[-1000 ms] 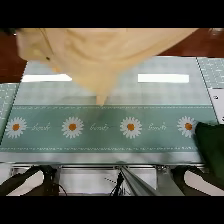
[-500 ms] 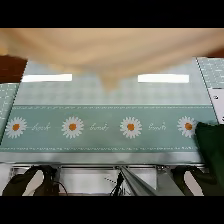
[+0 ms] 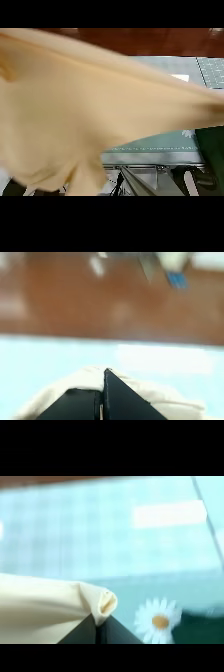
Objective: Fold the shirts.
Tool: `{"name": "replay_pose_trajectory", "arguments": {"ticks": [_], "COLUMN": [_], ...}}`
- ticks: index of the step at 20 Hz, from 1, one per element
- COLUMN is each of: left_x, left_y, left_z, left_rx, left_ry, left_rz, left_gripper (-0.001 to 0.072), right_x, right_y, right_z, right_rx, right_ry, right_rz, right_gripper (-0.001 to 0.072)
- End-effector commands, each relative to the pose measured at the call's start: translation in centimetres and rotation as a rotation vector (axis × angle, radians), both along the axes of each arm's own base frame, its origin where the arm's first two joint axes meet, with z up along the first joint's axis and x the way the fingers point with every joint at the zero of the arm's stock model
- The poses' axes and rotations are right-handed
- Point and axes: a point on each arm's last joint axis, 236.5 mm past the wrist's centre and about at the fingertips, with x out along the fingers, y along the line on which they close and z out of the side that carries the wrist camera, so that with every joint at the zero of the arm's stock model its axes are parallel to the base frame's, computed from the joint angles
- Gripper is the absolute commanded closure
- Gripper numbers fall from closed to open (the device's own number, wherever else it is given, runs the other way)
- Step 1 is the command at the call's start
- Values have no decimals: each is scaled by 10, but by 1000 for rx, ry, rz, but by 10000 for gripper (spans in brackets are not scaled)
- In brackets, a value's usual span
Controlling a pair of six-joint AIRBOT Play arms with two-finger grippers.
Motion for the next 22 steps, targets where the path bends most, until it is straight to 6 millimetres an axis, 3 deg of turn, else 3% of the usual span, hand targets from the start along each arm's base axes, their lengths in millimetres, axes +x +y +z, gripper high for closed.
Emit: {"name": "replay_pose_trajectory", "arguments": {"ticks": [1, 4, 8, 11, 13, 15, 16, 17, 18, 19, 20, 22], "left_x": [49, 81, 121, 137, 140, 141, 141, 140, 138, 134, 130, 114], "left_y": [-37, -72, -107, -124, -132, -136, -137, -137, -135, -132, -122, -84], "left_z": [-121, -207, -280, -317, -334, -347, -350, -352, -352, -350, -346, -343], "left_rx": [-163, -193, -212, -268, -329, -355, -364, -364, -366, -369, -374, -363], "left_ry": [255, 449, 559, 614, 657, 690, 699, 707, 718, 739, 767, 844], "left_rz": [-149, -225, -248, -242, -242, -239, -239, -241, -245, -255, -264, -264], "left_gripper": [690, 689, 690, 689, 689, 688, 687, 641, 425, 46, 4, 4], "right_x": [16, 52, 108, 127, 137, 156, 168, 180, 188, 192, 194, 186], "right_y": [-7, -22, -50, -68, -63, -49, -40, -33, -29, -32, -40, -69], "right_z": [-120, -184, -239, -292, -316, -324, -322, -316, -305, -292, -278, -247], "right_rx": [86, 112, 137, 204, 278, 345, 401, 450, 463, 445, 421, 376], "right_ry": [210, 286, 392, 542, 619, 619, 602, 583, 573, 578, 582, 596], "right_rz": [-63, -120, -186, -247, -241, -190, -179, -173, -133, -105, -85, -77], "right_gripper": [695, 694, 694, 693, 693, 692, 585, 250, 88, 86, 87, 86]}}
